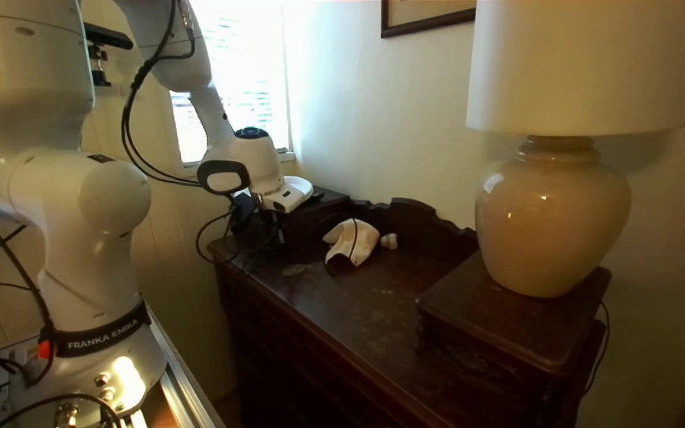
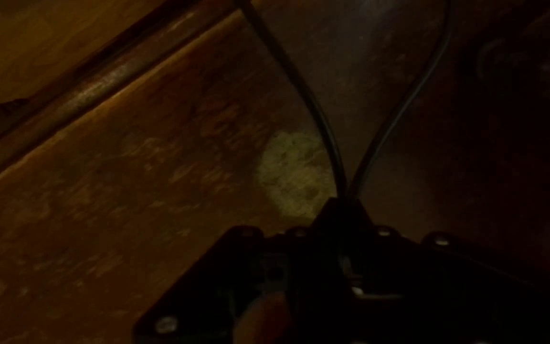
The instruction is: Move the charger to the right
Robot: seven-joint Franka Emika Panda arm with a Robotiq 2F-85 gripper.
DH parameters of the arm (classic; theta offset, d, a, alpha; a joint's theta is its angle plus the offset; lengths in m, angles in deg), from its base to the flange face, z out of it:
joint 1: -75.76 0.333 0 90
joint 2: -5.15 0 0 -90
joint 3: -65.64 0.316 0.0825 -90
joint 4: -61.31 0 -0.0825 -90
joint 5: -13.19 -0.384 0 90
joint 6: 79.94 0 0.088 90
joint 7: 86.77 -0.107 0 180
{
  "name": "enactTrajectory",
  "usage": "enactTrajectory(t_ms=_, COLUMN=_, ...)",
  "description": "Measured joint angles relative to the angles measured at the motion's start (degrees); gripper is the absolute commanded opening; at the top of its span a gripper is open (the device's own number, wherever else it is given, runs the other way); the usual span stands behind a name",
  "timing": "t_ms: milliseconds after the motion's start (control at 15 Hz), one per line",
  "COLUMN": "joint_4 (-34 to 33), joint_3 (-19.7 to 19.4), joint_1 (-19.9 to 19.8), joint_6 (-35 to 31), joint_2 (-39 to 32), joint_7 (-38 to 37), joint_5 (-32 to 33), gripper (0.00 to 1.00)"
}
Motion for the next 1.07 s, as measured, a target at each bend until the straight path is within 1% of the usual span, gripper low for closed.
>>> enactTrajectory(t_ms=200, joint_4=0.12, joint_3=-0.07, joint_1=0.22, joint_6=0.28, joint_2=0.83, joint_7=-0.03, joint_5=0.07, gripper=0.01)
enactTrajectory(t_ms=333, joint_4=0.13, joint_3=-1.21, joint_1=0.07, joint_6=-0.90, joint_2=-0.05, joint_7=-0.93, joint_5=0.22, gripper=0.01)
enactTrajectory(t_ms=467, joint_4=0.13, joint_3=-3.77, joint_1=-0.41, joint_6=-2.62, joint_2=-0.89, joint_7=-1.40, joint_5=0.23, gripper=0.01)
enactTrajectory(t_ms=600, joint_4=0.11, joint_3=-7.27, joint_1=-1.30, joint_6=-4.57, joint_2=-1.15, joint_7=-1.51, joint_5=0.19, gripper=0.01)
enactTrajectory(t_ms=800, joint_4=-0.21, joint_3=-12.12, joint_1=-2.72, joint_6=-9.47, joint_2=-0.30, joint_7=-1.70, joint_5=0.05, gripper=0.01)
enactTrajectory(t_ms=867, joint_4=-0.41, joint_3=-13.33, joint_1=-3.06, joint_6=-10.98, joint_2=0.43, joint_7=-1.95, joint_5=-0.09, gripper=0.06)
enactTrajectory(t_ms=1067, joint_4=-0.93, joint_3=-15.26, joint_1=-3.74, joint_6=-13.09, joint_2=3.05, joint_7=-2.39, joint_5=-0.46, gripper=0.06)
